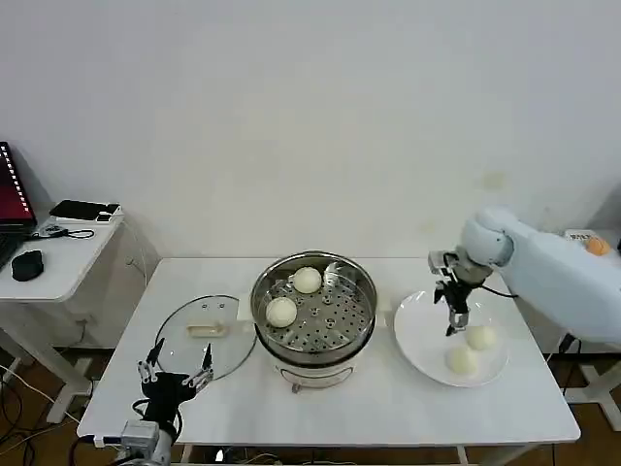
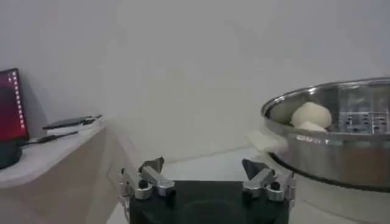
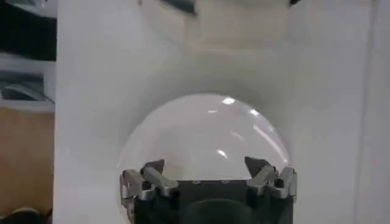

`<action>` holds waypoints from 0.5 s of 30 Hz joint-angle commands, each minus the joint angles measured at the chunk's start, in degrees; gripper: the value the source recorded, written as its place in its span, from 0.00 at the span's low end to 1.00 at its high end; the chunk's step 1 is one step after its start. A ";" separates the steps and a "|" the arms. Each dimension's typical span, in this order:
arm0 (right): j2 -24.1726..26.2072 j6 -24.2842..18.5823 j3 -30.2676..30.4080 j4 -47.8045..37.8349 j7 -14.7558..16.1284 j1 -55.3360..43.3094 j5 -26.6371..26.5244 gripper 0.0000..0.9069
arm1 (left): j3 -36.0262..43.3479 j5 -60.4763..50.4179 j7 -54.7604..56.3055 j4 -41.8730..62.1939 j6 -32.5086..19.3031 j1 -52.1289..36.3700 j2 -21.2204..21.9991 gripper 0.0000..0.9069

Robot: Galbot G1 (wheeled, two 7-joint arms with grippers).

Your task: Take steamed baozi put them in steamer then cover it.

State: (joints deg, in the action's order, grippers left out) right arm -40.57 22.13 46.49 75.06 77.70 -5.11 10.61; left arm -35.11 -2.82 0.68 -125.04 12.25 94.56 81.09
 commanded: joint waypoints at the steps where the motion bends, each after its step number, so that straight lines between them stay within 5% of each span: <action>1: 1.12 -1.27 -3.28 -0.32 0.16 7.26 4.38 1.00 | -0.21 -0.06 -0.07 0.83 0.03 -0.09 -0.22 1.00; 15: 1.75 -2.55 -8.22 -0.88 -1.11 12.36 8.19 1.00 | -0.16 -0.35 -0.12 1.62 0.14 -0.15 -0.40 1.00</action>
State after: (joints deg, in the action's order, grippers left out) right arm -39.10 20.00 40.84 74.47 76.92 3.87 16.64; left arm -35.30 -3.15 0.55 -123.76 12.34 94.36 80.76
